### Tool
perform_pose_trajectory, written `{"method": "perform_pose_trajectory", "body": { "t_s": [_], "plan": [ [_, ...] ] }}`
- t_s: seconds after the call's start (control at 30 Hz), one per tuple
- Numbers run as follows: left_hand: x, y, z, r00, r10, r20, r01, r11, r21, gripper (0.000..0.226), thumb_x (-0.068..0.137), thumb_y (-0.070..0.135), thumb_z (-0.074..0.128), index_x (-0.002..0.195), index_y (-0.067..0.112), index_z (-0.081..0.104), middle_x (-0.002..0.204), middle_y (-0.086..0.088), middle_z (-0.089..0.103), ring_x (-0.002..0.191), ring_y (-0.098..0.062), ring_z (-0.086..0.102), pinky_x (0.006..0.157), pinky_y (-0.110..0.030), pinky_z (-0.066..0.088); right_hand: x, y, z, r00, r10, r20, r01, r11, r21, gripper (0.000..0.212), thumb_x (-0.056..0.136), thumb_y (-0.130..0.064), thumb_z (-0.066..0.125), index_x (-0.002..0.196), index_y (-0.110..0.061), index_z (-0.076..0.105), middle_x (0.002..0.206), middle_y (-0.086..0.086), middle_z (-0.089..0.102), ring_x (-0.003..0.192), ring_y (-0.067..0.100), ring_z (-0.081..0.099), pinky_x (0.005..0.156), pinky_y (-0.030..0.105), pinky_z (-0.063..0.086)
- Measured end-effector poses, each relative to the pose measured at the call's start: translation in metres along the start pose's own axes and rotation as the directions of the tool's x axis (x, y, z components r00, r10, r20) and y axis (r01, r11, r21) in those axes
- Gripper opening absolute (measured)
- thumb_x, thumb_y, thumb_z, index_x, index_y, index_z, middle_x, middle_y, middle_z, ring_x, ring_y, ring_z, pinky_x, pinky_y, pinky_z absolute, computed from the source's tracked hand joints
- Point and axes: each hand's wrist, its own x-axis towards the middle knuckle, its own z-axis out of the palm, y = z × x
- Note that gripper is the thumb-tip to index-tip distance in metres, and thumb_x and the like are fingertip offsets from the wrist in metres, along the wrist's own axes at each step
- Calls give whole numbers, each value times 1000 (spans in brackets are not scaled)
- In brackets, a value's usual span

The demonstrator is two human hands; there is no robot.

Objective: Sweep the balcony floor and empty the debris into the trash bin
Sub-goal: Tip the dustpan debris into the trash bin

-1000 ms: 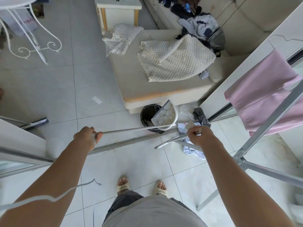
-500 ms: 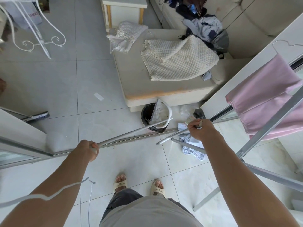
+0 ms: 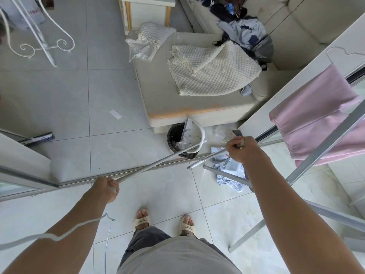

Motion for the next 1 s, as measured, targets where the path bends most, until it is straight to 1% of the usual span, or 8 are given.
{"method": "perform_pose_trajectory", "body": {
  "t_s": [0.13,0.4,0.6,0.67,0.77,0.83,0.93,1.0],
  "plan": [
    [0,3,-1,1000,8,7,-8,1000,-7,28,91,1,33,67,16,37,66,6,36,25,-5,36,28,-10,26,7,-2,0,1000,10,-2,-10,1000,1,30,93,-1,29,71,-11,46,58,-4,42,29,7,41,31,13,29],
    [3,5,-14,999,-5,38,5,1000,-2,29,95,3,33,69,13,39,69,4,36,26,-5,36,29,-10,27,15,-5,3,999,12,-31,-12,1000,-1,24,92,-4,36,72,-12,47,58,-3,44,31,8,42,32,13,30],
    [8,7,-19,998,-54,43,56,998,-32,27,99,6,38,72,13,41,69,4,38,25,-6,38,29,-10,30,19,-3,8,998,-12,-63,10,999,-34,16,88,-5,39,84,-15,50,61,-2,45,33,8,42,33,14,33],
    [10,3,-21,996,-83,17,84,995,-49,27,98,7,39,72,14,42,64,5,42,24,-6,38,29,-11,31,20,-2,9,997,-20,-74,16,999,-51,16,88,-5,38,82,-14,49,64,-2,45,33,8,42,33,14,33],
    [10,-2,-23,995,-95,-18,94,994,-55,28,96,6,39,69,15,42,40,1,45,23,-6,36,30,-10,32,21,-2,8,998,-20,-61,15,997,-82,16,88,-5,39,78,-13,48,70,-2,45,34,8,43,33,15,32],
    [8,-5,-22,996,-88,-32,87,995,-37,29,96,8,39,69,16,42,36,-1,44,23,-6,37,31,-9,34,19,-3,7,999,-13,-49,9,996,-85,16,89,-6,41,76,-12,47,68,-2,45,33,7,43,32,14,32],
    [8,-11,-23,992,-110,-65,110,994,-12,26,97,9,43,71,14,45,57,0,51,24,-8,41,32,-11,37,15,-4,9,999,-11,-53,7,996,-86,18,91,-6,41,75,-11,45,59,-1,44,32,7,42,32,14,31],
    [10,-14,-27,988,-118,-96,118,993,-5,23,95,7,45,73,12,46,69,0,50,32,-9,45,33,-13,39,14,-3,10,998,-4,-57,-1,996,-87,18,91,-5,39,74,-11,45,57,-2,43,32,7,42,32,14,31]
  ]
}}
